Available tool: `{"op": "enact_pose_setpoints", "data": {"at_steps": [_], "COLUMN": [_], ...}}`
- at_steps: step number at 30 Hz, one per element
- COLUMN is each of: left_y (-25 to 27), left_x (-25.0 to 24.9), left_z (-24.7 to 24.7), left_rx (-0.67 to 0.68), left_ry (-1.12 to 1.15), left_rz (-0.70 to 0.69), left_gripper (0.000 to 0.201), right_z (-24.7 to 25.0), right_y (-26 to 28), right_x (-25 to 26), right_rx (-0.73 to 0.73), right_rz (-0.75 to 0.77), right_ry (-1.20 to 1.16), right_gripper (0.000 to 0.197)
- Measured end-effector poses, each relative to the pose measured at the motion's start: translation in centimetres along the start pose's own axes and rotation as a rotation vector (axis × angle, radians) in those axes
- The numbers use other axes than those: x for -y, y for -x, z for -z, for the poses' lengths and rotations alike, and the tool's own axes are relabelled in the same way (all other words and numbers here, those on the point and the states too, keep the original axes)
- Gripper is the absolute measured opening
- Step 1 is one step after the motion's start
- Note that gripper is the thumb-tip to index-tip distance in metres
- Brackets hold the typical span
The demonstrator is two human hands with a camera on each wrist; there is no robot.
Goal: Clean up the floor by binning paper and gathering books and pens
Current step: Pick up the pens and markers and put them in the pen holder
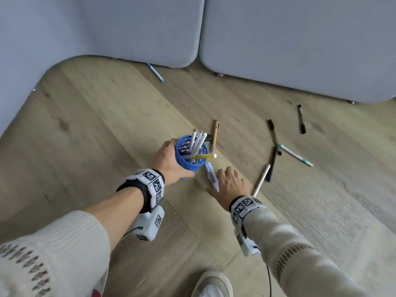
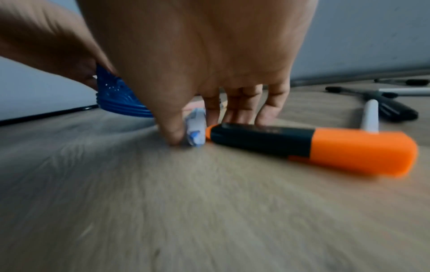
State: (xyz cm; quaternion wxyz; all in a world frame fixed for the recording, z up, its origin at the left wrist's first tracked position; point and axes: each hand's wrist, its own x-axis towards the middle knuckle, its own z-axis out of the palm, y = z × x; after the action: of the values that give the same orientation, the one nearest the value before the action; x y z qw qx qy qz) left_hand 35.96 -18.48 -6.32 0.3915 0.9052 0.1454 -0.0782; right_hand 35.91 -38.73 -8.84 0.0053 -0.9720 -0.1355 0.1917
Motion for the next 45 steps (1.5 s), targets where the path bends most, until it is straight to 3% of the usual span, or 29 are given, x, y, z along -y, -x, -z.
{"op": "enact_pose_setpoints", "data": {"at_steps": [3,5,8,11,15,19,22,25,27,29,31,33,35,37,41,42,43,45], "left_y": [0.0,-0.5,-0.8,-0.9,-0.6,0.1,0.2,0.2,0.2,0.3,0.3,0.4,0.3,0.2,0.1,0.2,0.2,0.5], "left_x": [1.0,1.3,0.6,-1.0,-4.0,-6.4,-6.6,-6.2,-5.6,-5.2,-4.8,-4.7,-4.6,-4.5,-4.6,-4.7,-4.9,-5.4], "left_z": [-0.9,-1.5,-2.1,-3.2,-5.5,-6.5,-6.3,-5.7,-5.4,-5.3,-5.4,-5.5,-5.6,-5.6,-6.0,-6.2,-6.4,-6.7], "left_rx": [0.039,0.033,-0.002,0.035,0.073,0.069,0.072,0.057,0.044,0.043,0.046,0.046,0.057,0.071,0.103,0.101,0.097,0.112], "left_ry": [-0.022,-0.009,0.058,0.08,-0.015,-0.018,-0.009,-0.01,-0.003,0.009,0.003,-0.009,-0.005,-0.002,-0.021,-0.03,-0.032,-0.026], "left_rz": [0.019,0.001,-0.066,-0.151,-0.212,-0.264,-0.267,-0.241,-0.246,-0.245,-0.246,-0.25,-0.244,-0.237,-0.222,-0.218,-0.219,-0.232], "left_gripper": [0.072,0.067,0.077,0.086,0.08,0.076,0.08,0.078,0.078,0.076,0.076,0.078,0.079,0.081,0.084,0.083,0.081,0.078], "right_z": [-0.4,0.7,4.0,7.7,8.4,7.0,6.6,5.3,3.4,1.3,-0.3,-0.9,-0.7,0.4,4.9,6.4,7.8,9.9], "right_y": [0.5,0.5,1.1,2.9,3.7,3.7,4.1,4.0,3.8,4.1,4.7,5.3,5.5,5.5,5.6,5.7,5.6,5.4], "right_x": [-0.5,-2.2,-5.0,-5.6,-4.5,-3.9,-5.0,-6.9,-7.7,-7.9,-7.6,-7.2,-7.4,-7.8,-8.1,-7.7,-7.2,-6.0], "right_rx": [-0.095,-0.262,-0.582,-0.713,-0.575,-0.433,-0.488,-0.615,-0.625,-0.39,-0.096,0.002,0.024,-0.066,-0.667,-0.754,-0.782,-0.707], "right_rz": [0.021,-0.037,-0.15,-0.137,-0.065,0.056,0.091,-0.072,-0.229,-0.314,-0.285,-0.232,-0.263,-0.352,-0.377,-0.342,-0.293,-0.143], "right_ry": [0.011,-0.068,-0.521,-0.896,-1.028,-0.515,-0.58,-0.776,-0.728,-0.54,-0.311,-0.192,-0.215,-0.355,-0.771,-0.851,-0.911,-0.967], "right_gripper": [0.036,0.031,0.016,0.004,0.008,0.022,0.023,0.02,0.012,0.029,0.044,0.043,0.046,0.047,0.028,0.025,0.024,0.025]}}
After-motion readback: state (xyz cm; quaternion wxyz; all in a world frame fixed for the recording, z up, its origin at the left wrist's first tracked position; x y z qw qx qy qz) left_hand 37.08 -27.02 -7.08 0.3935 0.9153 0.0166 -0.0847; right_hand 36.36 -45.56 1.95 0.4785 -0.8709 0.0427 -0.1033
